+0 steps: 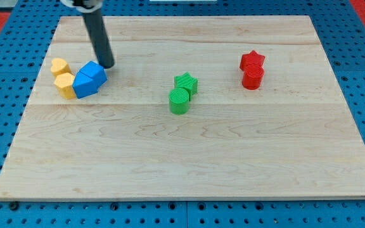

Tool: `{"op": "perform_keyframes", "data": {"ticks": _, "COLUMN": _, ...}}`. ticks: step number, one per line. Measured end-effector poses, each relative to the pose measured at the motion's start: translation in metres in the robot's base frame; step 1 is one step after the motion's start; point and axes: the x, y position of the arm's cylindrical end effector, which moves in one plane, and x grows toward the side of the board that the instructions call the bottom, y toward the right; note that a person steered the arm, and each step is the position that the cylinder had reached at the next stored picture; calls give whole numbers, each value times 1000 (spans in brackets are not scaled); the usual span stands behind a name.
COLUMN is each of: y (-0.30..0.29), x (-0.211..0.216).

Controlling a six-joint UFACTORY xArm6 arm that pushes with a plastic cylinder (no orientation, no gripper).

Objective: Place the green star parallel to cube

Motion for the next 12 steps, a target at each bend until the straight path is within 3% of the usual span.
{"op": "perform_keyframes", "data": {"ticks": 2, "y": 192, "x": -31}}
{"op": "perform_keyframes", "data": {"ticks": 3, "y": 202, "x": -2}}
{"op": "perform_keyframes", "data": {"ticks": 4, "y": 196, "x": -2}}
{"op": "perform_keyframes", "data": {"ticks": 5, "y": 194, "x": 25}}
{"op": "perform_keyframes", "data": {"ticks": 6, "y": 166, "x": 51}}
{"op": "perform_keyframes", "data": {"ticks": 7, "y": 96, "x": 51}}
{"op": "perform_keyframes", "data": {"ticks": 8, "y": 84, "x": 52}}
{"op": "perform_keyframes", "data": {"ticks": 9, "y": 119, "x": 73}}
{"op": "perform_keyframes", "data": {"ticks": 12, "y": 77, "x": 107}}
